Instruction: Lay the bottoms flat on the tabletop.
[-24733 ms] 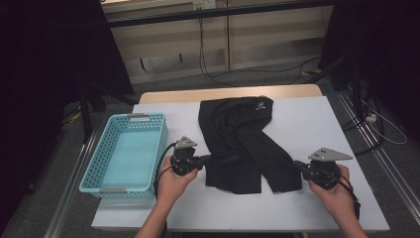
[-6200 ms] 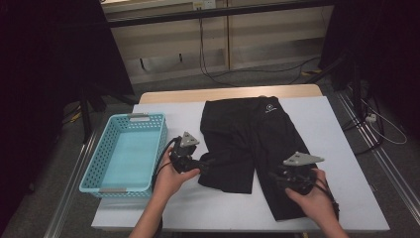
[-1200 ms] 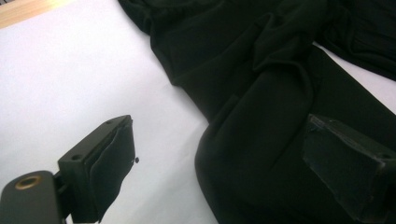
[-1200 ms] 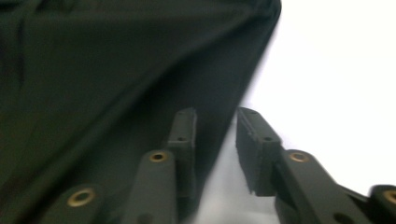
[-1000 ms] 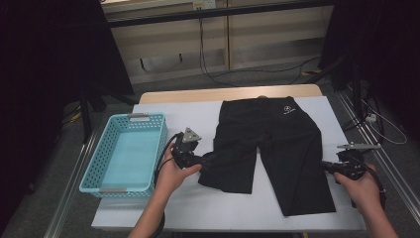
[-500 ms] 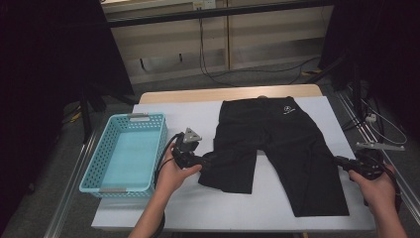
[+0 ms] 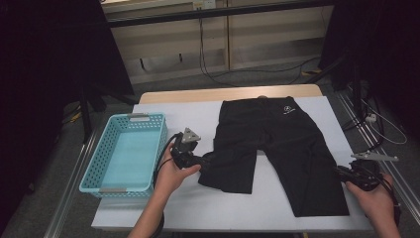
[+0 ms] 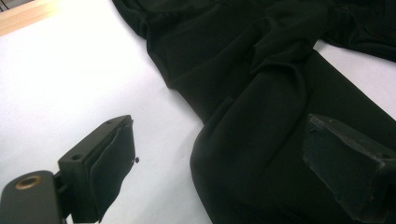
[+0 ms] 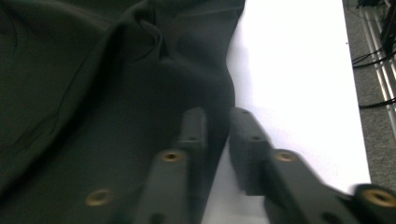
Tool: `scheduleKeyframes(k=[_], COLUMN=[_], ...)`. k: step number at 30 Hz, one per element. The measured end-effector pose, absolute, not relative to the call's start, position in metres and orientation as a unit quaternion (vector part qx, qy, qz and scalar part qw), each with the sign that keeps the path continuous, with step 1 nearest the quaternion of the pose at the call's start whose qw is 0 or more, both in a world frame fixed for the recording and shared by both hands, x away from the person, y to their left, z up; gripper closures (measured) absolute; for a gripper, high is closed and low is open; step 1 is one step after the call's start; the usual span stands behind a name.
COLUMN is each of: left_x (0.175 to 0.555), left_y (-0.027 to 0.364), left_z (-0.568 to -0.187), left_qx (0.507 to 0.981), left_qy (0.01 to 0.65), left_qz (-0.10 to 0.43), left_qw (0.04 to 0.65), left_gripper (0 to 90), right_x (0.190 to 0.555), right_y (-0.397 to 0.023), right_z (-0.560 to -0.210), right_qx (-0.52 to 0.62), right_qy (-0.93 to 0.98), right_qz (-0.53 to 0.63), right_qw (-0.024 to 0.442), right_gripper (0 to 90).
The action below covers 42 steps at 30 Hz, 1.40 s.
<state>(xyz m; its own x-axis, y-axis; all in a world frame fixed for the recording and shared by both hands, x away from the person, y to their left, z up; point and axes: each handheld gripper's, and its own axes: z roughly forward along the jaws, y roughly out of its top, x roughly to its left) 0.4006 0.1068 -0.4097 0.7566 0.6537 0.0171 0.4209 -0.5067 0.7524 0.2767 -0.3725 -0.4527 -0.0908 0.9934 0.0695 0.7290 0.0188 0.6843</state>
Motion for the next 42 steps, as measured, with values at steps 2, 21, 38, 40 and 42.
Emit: scheduleKeyframes(k=[2, 21, 38, 40, 42], left_x=[0.400, 0.398, 0.397, 0.397, 0.397], left_y=[0.107, 0.104, 0.107, 0.106, 0.104], left_z=[-0.410, -0.408, -0.405, -0.406, -0.407], left_qx=[0.856, 0.856, 0.855, 0.856, 0.857], left_qy=[0.313, 0.310, 0.309, 0.309, 0.306], left_qz=[0.149, 0.152, 0.155, 0.155, 0.156], left_qw=[0.382, 0.385, 0.386, 0.385, 0.384], left_gripper=[9.8, 9.8, 9.8, 9.8, 9.8], right_x=[0.275, 0.273, 0.278, 0.279, 0.280], right_y=[-0.374, -0.326, -0.251, -0.250, -0.250], right_z=[-0.452, -0.439, -0.453, -0.454, -0.452], right_qx=[0.633, 0.554, 0.465, 0.459, 0.462], right_qy=[0.680, 0.731, 0.806, 0.807, 0.806], right_qz=[0.304, 0.329, 0.329, 0.336, 0.340], right_qw=[0.211, 0.224, 0.162, 0.159, 0.147], right_gripper=[89.9, 65.0, 85.6, 90.0, 90.0])
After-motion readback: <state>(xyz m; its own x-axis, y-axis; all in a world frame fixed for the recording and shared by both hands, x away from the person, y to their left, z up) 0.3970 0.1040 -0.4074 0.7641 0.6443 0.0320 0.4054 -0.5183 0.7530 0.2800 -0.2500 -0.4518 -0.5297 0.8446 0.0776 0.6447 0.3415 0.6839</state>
